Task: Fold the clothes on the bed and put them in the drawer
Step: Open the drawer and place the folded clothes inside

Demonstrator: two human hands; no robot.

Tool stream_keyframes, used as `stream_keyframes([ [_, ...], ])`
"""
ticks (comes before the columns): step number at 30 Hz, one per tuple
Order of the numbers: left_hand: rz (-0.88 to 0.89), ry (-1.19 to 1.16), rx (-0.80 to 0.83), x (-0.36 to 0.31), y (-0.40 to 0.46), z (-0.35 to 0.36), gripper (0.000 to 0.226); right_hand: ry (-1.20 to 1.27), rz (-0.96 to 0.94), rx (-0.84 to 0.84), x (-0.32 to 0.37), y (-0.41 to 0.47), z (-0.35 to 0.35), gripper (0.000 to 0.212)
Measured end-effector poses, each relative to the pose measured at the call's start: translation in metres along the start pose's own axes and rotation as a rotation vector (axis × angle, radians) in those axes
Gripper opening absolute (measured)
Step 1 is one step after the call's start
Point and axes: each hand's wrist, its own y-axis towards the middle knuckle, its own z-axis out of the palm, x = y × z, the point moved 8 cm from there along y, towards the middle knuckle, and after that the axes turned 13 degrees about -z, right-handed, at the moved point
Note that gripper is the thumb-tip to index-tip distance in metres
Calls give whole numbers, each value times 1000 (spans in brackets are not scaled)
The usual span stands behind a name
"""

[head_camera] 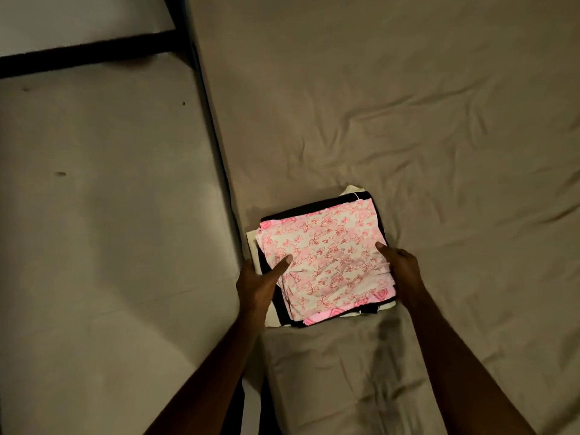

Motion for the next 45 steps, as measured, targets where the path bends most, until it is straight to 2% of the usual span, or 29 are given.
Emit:
stream_keyframes([
  [3, -94, -24, 180, -5, -1, 2, 59, 148, 182, 176, 6, -8, 14, 42],
  [6, -57, -11, 268, -16, -3, 4, 49, 217, 254, 287, 6, -10, 23, 43],
  [14, 17, -29, 344, -23, -24, 3, 56, 226, 252, 295, 22, -30, 26, 47],
  [20, 35, 0, 361, -62, -86, -32, 53, 271, 213, 277, 77, -92, 26, 53],
  [27, 179, 19, 348, -161, -178, -108, 45, 336, 94, 351, 200, -180, 66, 47],
  [34, 349, -42, 308, -257, -248, -218, 50, 334, -67, 432, 325, -256, 142, 45],
  [39, 421, -143, 253, -291, -272, -309, 46, 290, -159, 505, 388, -304, 218, 46],
  [45, 456, -265, 139, -295, -285, -432, 46, 183, -205, 655, 429, -365, 326, 45],
])
